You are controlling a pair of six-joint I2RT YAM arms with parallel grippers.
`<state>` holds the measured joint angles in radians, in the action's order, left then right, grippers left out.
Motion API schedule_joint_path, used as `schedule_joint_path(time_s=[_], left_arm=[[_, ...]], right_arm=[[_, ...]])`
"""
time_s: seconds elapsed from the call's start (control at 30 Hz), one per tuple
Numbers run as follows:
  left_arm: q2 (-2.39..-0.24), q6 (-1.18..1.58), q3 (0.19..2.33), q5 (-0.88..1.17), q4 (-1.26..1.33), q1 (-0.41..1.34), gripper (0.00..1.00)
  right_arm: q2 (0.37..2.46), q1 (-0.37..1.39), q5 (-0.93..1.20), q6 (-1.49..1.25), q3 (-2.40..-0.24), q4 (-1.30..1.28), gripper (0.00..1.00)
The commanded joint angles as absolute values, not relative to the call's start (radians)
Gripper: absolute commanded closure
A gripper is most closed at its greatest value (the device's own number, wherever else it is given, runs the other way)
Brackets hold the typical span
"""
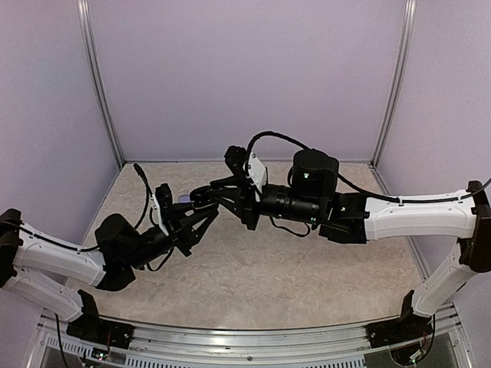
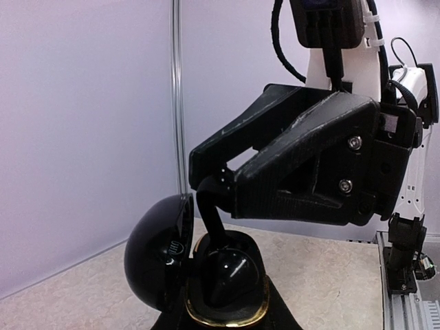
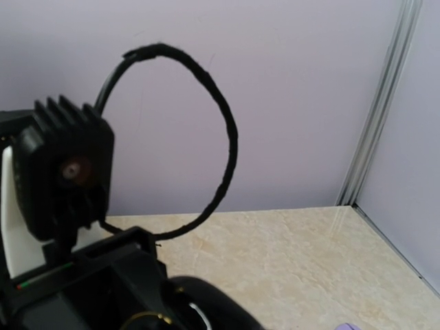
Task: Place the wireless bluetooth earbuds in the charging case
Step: Place the right earbud in the right side groove of the charging case.
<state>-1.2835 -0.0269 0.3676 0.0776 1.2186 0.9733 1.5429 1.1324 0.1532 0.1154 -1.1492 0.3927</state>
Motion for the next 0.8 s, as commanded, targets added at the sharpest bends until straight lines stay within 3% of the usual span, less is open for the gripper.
schedule_joint_path(time_s=[0.0,0.77], left_arm=[[-1.258,-0.025,0.381,0.085,1.252,0.979,1.00],[-1.258,-0.037,0.385,0.108,1.248,0.985,1.00]], right_arm=[[1.554,1.143,0.126,0.138,-1.158,0.398,0.84],[1.584,1.143,0.091,0.182,-1.144,0.457,0.84]])
